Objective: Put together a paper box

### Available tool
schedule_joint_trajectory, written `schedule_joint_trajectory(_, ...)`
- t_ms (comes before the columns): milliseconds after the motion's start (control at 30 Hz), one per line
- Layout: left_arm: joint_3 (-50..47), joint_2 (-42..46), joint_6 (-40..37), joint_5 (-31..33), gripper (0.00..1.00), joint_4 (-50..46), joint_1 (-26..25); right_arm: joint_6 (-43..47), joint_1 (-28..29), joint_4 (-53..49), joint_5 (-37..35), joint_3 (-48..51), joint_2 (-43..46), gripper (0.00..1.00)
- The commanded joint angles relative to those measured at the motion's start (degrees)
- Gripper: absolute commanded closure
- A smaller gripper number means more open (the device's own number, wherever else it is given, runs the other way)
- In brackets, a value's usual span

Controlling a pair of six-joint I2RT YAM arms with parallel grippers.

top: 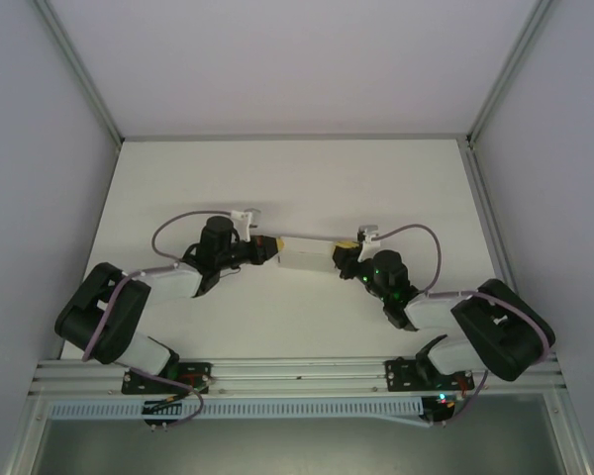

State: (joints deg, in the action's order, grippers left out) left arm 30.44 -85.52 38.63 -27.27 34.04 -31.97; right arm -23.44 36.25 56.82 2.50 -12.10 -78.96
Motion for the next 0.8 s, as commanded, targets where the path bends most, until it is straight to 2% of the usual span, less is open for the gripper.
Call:
schedule_joint_trajectory(0,-3.65,-3.14,-4.77,-1.62,1.0,-8.03,-1.45,4.63,1.45,-15.42,6.99,4.82,-3.56,1.0)
schedule_joint_trajectory(100,-1.74,-2.26,-6.34,-1.21,1.0,-10.47,-1.55,5.16,1.43,-20.13,6.02,3.55,-0.92,1.0)
schedule_joint_trajectory(167,1.27,-1.94,-7.55,0.7,1.0,-15.0,-1.56,5.19,1.38,-24.24,6.32,1.39,0.55,0.96)
schedule_joint_trajectory(300,7.18,-2.44,-9.31,2.48,1.0,-21.25,-1.77,3.6,1.35,-37.5,1.24,-5.82,3.29,0.87)
schedule_joint_trajectory(400,11.61,-3.03,-10.21,2.47,0.89,-25.39,-1.9,2.7,1.17,-44.58,-0.93,-10.76,5.06,0.84)
schedule_joint_trajectory(433,13.08,-3.08,-10.57,2.61,0.79,-26.7,-1.98,2.7,1.15,-46.17,-1.06,-12.25,5.83,0.81)
schedule_joint_trajectory(500,15.38,-3.0,-10.68,3.77,0.73,-28.83,-1.99,2.04,1.1,-49.58,-3.01,-15.22,6.78,0.75)
schedule_joint_trajectory(533,16.56,-2.99,-10.76,4.5,0.65,-29.87,-2.01,1.93,1.01,-51.66,-4.07,-16.98,7.2,0.7)
schedule_joint_trajectory(600,19.08,-3.03,-11.01,5.53,0.58,-31.85,-2.0,1.3,1.1,-54.88,-6.44,-19.73,7.69,0.67)
schedule_joint_trajectory(667,21.18,-2.91,-11.4,5.94,0.46,-32.81,-2.0,1.82,1.03,-56.6,-8.2,-21.89,7.98,0.57)
schedule_joint_trajectory(767,25.03,-2.98,-12.69,6.8,0.41,-34.88,-2.0,2.7,0.6,-57.39,-10.38,-24.7,7.77,0.51)
